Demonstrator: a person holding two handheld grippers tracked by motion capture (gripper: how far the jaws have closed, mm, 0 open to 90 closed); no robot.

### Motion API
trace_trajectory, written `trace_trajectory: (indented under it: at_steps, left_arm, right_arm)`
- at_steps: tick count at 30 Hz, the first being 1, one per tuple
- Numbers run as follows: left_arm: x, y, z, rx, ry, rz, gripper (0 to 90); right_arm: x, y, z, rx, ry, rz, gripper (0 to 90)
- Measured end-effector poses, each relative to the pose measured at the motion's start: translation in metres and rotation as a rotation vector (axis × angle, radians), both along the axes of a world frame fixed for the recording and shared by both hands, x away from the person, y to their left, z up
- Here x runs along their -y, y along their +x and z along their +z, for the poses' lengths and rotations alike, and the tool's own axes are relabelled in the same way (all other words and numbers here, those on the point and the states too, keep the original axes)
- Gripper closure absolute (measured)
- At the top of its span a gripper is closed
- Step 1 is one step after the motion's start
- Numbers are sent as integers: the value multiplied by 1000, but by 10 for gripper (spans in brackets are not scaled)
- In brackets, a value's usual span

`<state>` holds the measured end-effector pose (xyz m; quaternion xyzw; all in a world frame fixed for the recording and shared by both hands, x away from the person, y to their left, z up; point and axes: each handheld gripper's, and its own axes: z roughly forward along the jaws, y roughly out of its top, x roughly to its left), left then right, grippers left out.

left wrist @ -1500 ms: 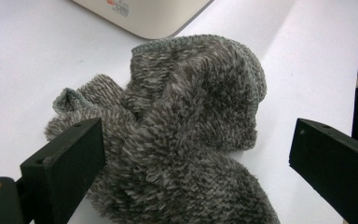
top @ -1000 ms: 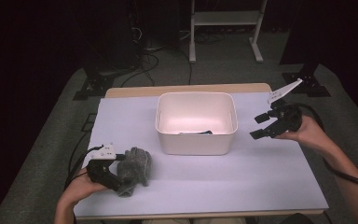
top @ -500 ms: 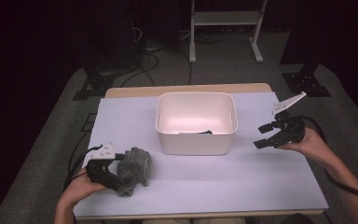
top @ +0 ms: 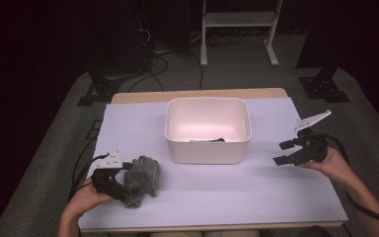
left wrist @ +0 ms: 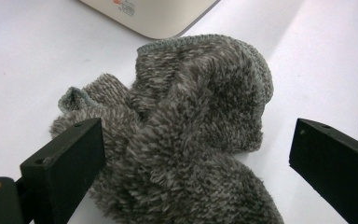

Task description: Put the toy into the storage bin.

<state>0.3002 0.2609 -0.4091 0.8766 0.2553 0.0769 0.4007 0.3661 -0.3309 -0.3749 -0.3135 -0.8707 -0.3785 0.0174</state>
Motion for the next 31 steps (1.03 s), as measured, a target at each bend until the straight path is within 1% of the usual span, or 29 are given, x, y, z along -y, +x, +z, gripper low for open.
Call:
trace_trajectory:
  at_steps: [3, 6, 13, 15, 16, 19, 21, 28, 31]
  left_arm:
    - [1, 0, 0, -1, -2, -1, 26]
    - [1, 0, 0, 0, -4, -1, 26]
    - [2, 0, -1, 0, -4, 0, 26]
    - [2, 0, 0, -1, -4, -1, 26]
    - [2, 0, -1, -1, -3, -2, 26]
    - [3, 0, -1, -2, -1, -4, 26]
    - [4, 0, -1, -5, -1, -6, 25]
    - [3, 0, 0, -4, -3, -5, 25]
    - [2, 0, 1, 1, -1, -6, 24]
  right_arm:
    - [4, -3, -9, -9, 4, -15, 172]
    - [7, -7, -17, -19, -2, -29, 172]
    - [9, -14, -34, -43, 0, -33, 172]
    - [9, -16, -37, -40, 1, -35, 172]
    - [10, -17, -38, -47, 4, -37, 171]
    - [9, -21, -40, -38, 12, -34, 164]
    - [9, -23, -41, -42, 21, -34, 164]
    - [7, -24, -45, -49, 22, -39, 164]
    - [6, -25, -44, -41, 19, -34, 161]
